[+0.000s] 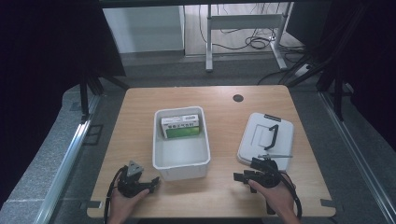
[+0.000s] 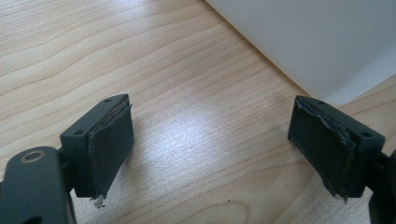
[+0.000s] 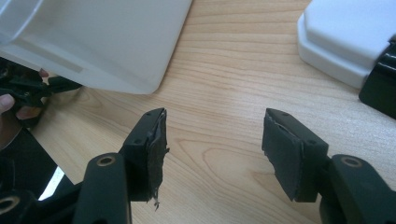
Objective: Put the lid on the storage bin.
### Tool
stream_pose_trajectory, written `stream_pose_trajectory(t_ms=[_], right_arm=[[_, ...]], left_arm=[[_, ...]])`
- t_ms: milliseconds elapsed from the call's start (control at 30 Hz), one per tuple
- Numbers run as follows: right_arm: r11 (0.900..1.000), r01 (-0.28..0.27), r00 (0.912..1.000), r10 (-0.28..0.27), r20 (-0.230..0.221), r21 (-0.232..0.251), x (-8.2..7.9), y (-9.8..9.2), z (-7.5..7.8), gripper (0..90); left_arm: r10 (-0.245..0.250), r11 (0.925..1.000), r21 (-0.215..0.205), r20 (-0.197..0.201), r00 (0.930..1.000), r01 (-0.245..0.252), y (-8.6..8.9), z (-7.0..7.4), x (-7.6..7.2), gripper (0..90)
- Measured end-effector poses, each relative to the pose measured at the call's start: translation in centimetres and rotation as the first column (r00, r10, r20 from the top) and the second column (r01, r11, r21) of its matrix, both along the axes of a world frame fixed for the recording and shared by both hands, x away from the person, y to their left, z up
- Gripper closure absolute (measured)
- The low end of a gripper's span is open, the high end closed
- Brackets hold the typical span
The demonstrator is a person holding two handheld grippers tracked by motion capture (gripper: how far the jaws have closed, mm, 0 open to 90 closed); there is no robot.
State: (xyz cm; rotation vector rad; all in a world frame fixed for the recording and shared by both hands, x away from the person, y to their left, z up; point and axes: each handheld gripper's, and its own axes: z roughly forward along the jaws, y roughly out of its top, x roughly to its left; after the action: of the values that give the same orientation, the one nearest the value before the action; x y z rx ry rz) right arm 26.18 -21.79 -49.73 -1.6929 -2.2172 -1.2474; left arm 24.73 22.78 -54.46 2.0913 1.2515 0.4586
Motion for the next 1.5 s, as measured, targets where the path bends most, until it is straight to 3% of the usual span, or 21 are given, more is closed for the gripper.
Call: stream_pose_trajectory(t_ms=[300, 867, 1500], right_arm=[[1.000, -0.005, 0.9999, 0.005, 0.009, -0.001, -0.1, 0.0, 0.2, 40.3], [1.000, -0.026, 0.9986, 0.026, 0.046, -0.004, 0.2, 0.7, 2.5, 40.3], [1.000, 0.010, 0.9977, -0.010, 0.067, -0.011, 2.5, 1.2, 5.8, 40.8]], left_arm=[[0.003, 1.0000, 0.000, 0.000, 1.0000, -0.003, 0.0, 0.0, 0.0, 14.2], [0.005, 1.0000, -0.001, 0.000, 1.0000, -0.005, 0.1, 0.0, -0.1, 14.2], [-0.001, 1.0000, -0.004, 0.000, 1.0000, 0.001, 0.2, 0.0, -0.2, 14.2]])
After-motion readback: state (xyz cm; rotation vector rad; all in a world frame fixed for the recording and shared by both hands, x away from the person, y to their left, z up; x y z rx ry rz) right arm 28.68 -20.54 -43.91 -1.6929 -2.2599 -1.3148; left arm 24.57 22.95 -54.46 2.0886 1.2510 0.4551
